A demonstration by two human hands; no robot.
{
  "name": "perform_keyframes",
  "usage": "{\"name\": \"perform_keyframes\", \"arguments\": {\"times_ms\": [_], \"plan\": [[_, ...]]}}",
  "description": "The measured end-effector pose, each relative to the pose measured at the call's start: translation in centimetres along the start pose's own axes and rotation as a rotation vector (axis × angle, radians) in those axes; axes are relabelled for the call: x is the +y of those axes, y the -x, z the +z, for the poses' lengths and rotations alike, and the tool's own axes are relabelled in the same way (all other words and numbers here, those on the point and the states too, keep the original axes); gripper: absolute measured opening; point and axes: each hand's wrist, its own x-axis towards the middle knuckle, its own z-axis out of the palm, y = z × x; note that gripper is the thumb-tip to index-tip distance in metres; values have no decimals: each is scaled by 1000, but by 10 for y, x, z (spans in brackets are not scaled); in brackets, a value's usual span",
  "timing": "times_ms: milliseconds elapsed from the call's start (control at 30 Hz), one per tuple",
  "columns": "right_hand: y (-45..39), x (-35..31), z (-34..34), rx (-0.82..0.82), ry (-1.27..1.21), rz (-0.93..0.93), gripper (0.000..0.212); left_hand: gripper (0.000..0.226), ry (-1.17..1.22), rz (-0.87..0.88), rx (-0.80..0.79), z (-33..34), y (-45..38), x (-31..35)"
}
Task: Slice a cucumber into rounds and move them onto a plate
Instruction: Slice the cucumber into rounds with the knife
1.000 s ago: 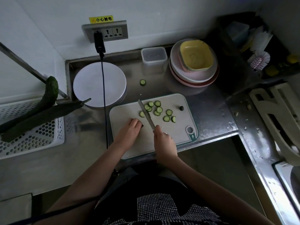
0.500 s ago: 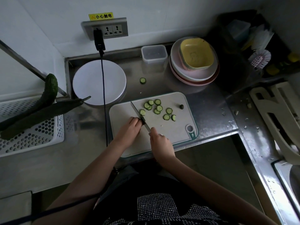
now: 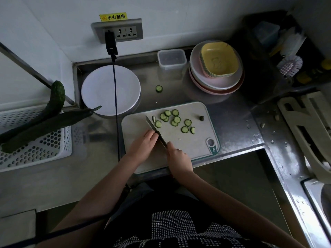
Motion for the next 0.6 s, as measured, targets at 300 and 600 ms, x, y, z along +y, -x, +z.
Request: {"name": "perform_keyframes", "arguments": {"times_ms": [300, 600], "plan": [[1, 3, -8, 100, -116, 63, 5, 54, -34, -3, 57, -3, 9, 1], [6, -6, -2, 131, -54, -42, 16, 54, -85, 30, -4, -9, 8, 1]]}}
